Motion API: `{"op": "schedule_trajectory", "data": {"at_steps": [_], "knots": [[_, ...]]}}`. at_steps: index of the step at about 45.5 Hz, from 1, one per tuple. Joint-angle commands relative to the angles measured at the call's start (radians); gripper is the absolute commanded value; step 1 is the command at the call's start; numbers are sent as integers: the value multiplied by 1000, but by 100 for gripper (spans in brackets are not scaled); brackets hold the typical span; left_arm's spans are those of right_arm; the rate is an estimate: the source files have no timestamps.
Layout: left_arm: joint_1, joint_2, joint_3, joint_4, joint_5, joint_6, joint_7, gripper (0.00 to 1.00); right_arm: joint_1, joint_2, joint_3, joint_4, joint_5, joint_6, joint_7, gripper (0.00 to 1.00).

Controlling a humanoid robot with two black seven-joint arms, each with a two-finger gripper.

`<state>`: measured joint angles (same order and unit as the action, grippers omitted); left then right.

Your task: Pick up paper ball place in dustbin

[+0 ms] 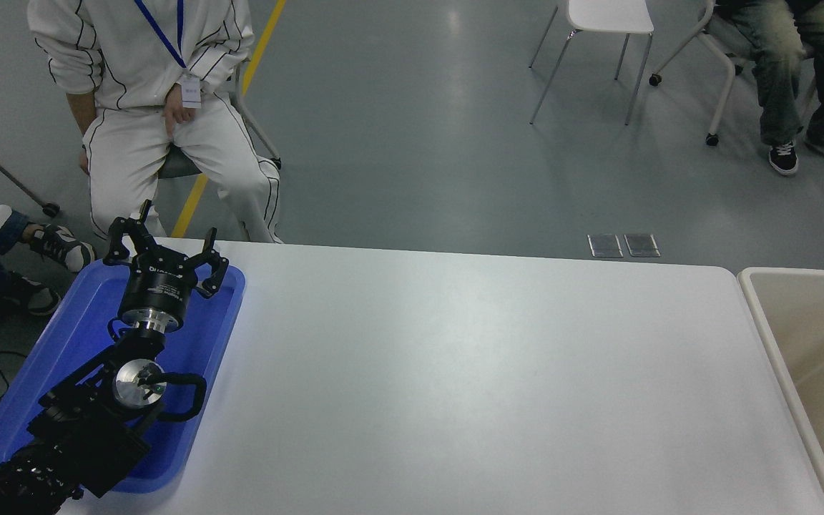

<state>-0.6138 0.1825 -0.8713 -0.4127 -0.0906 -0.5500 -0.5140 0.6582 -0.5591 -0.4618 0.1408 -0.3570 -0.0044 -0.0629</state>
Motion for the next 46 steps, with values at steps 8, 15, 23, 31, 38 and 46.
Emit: {"op": "schedule_trajectory", "data": {"at_steps": [8, 15, 23, 31, 38, 46], "knots": [[0, 0, 0, 0, 0, -1, 0, 100, -14, 37, -1, -14, 6, -31, 1, 11], [0, 0, 0, 2, 0, -1, 0, 100, -14, 44, 5, -14, 6, -143, 2, 91], [0, 0, 0, 2, 0, 1, 0, 100, -14, 45, 9, -9, 7, -163, 2, 99], [0, 0, 0, 0, 0, -1, 0, 100, -11, 41, 12, -4, 7, -169, 2, 99], [0, 0, 0, 0, 0, 1, 0, 100, -9, 34, 74, 2, 7, -170, 3, 99], [0, 0, 0, 0, 0, 1, 0, 100, 0, 33, 235, 3, 7, -167, 2, 100]]}}
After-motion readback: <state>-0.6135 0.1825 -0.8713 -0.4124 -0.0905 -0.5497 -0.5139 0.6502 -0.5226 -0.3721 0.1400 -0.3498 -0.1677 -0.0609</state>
